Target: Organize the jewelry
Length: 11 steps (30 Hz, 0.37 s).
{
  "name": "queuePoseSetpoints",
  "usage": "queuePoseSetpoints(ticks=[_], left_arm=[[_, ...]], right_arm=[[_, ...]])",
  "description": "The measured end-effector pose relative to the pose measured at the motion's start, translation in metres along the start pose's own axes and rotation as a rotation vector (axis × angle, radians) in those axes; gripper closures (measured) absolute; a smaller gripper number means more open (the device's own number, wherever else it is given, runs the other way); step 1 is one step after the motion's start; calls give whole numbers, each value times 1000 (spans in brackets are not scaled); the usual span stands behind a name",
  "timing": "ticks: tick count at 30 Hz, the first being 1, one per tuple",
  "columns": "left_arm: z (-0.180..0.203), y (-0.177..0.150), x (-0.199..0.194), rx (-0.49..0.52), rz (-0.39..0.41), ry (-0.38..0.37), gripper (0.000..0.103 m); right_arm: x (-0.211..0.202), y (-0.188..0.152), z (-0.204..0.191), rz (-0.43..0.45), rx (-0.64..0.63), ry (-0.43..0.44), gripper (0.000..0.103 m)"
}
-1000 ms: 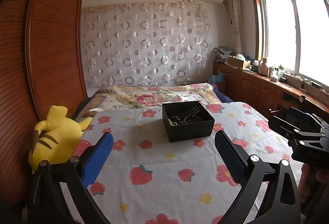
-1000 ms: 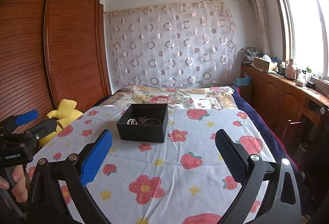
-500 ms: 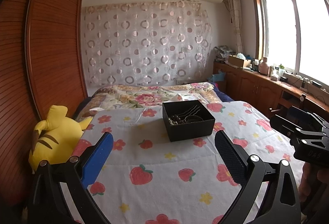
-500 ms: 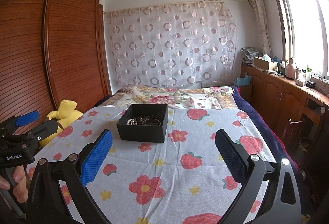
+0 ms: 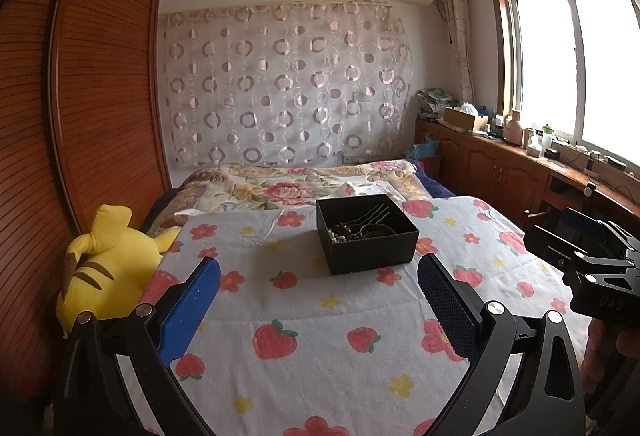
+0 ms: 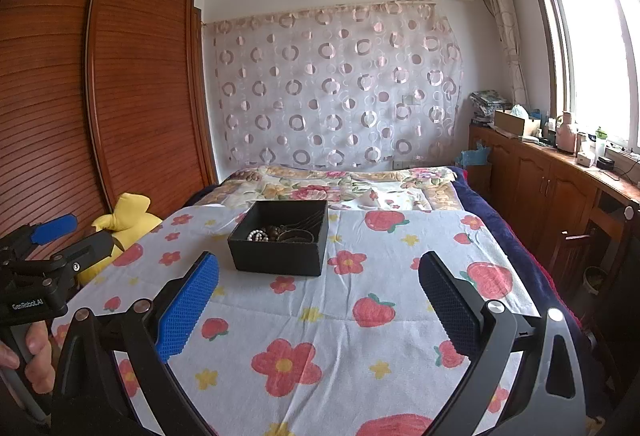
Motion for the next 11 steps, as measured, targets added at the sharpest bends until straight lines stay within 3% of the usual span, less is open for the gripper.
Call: queuePoseSetpoints(ticks=[11], left_arm=[[-1, -1, 0, -3, -4, -1, 8]], right_arm=[[0, 0, 1, 2, 0, -2, 2]])
Point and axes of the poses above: each gripper's, at about its wrist camera, not at the fingertips, and x roughly the way its jaws point, z to its right, y to its top, the point moved 4 cm from there along x, roughly the way its jaws point, and after that the axes turned 12 degrees about -y, right-handed, at the moved point
